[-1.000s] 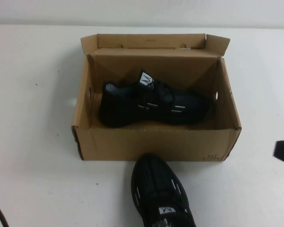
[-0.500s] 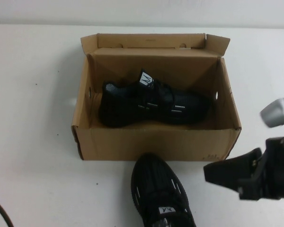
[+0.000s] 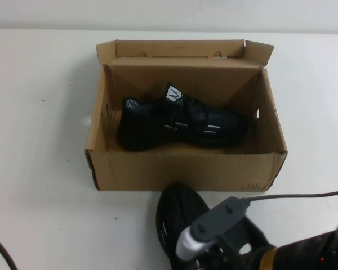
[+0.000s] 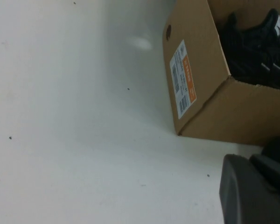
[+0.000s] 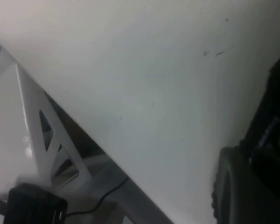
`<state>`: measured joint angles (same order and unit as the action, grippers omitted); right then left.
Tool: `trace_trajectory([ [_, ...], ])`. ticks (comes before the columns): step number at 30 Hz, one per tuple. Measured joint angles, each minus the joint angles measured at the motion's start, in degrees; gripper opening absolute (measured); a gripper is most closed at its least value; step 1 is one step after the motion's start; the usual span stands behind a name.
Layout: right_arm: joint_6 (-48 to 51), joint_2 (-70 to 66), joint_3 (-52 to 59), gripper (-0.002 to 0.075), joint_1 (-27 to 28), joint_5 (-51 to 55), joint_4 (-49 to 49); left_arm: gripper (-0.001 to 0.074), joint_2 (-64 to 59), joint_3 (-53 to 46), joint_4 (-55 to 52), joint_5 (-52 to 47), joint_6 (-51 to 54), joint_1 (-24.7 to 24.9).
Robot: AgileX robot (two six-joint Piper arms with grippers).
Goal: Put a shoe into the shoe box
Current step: Pick up the shoe from the table
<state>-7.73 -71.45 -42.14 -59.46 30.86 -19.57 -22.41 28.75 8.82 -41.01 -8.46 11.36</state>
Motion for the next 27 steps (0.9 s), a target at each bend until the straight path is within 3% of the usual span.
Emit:
trace_trajectory([
  [10, -2.4, -14.3, -8.8, 0.032, -2.2, 1.9, 3.5, -0.0002, 0.0, 0.0, 0.3, -4.0, 0.0, 0.0],
  [21, -2.6, -20.7, -10.7, 0.0308, -2.4, 1.8, 3.2, -0.0002, 0.0, 0.0, 0.4, -8.4, 0.0, 0.0],
  [27, -2.6, -18.9, -15.2, 0.0308, -2.4, 8.2, 3.3, -0.0003, 0.0, 0.0, 0.4, -8.5, 0.0, 0.0],
])
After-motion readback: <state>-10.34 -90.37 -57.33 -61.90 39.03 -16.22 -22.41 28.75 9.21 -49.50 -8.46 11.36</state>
